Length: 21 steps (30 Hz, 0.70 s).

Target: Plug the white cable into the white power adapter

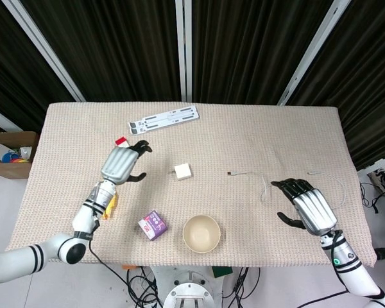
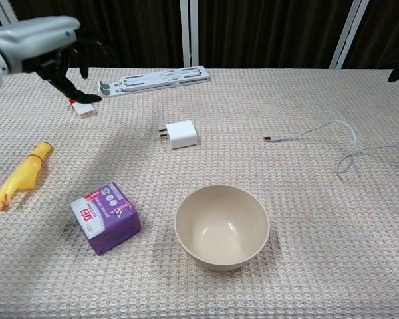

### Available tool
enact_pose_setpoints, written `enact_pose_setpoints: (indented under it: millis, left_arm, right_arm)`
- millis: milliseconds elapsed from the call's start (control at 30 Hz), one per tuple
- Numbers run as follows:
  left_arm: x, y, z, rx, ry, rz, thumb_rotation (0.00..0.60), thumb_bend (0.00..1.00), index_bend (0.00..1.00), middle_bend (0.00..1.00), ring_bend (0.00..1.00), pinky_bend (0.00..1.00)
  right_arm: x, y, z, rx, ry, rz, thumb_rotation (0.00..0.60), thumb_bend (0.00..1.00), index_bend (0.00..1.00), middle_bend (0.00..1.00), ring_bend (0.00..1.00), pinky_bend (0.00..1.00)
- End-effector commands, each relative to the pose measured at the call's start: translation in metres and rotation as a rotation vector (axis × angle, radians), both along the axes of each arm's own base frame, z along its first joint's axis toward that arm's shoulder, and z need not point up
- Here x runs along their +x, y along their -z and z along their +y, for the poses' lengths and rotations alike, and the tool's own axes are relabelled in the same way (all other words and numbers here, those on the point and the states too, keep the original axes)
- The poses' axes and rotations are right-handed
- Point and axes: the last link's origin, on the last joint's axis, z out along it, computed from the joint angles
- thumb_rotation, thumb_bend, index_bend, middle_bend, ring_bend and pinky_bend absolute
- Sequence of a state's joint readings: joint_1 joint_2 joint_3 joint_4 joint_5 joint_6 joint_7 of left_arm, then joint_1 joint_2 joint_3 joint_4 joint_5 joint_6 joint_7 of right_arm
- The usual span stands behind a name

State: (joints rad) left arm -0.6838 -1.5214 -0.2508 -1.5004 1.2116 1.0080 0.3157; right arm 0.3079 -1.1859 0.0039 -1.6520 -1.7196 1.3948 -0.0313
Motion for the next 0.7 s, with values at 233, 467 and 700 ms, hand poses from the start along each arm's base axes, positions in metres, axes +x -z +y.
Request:
enact_pose_setpoints:
  millis: [233, 467, 700]
  left_arm:
    - [0.043, 0.069, 0.003, -0.106, 0.033, 0.033, 0.461, 0.12, 0.23, 0.18, 0.69, 0.95]
    - [0.063, 0.100, 0.013, -0.110, 0.061, 0.086, 0.455, 0.11, 0.23, 0.18, 0.69, 0.95]
    - [0.064, 0.114, 0.028, -0.095, 0.027, 0.103, 0.455, 0.11, 0.23, 0.18, 0.70, 0.95]
  right_arm:
    - [0.002, -0.001, -0.003, -0.003, -0.011, -0.005, 0.600, 0.22, 0.26, 0.32, 0.25, 0.35]
    - [0.000, -0.005, -0.004, -0.016, -0.003, -0.013, 0.600, 0.22, 0.26, 0.32, 0.25, 0.35]
    - [-0.004, -0.007, -0.004, -0.023, 0.002, -0.026, 0.600, 0.22, 0.26, 0.32, 0.25, 0.36]
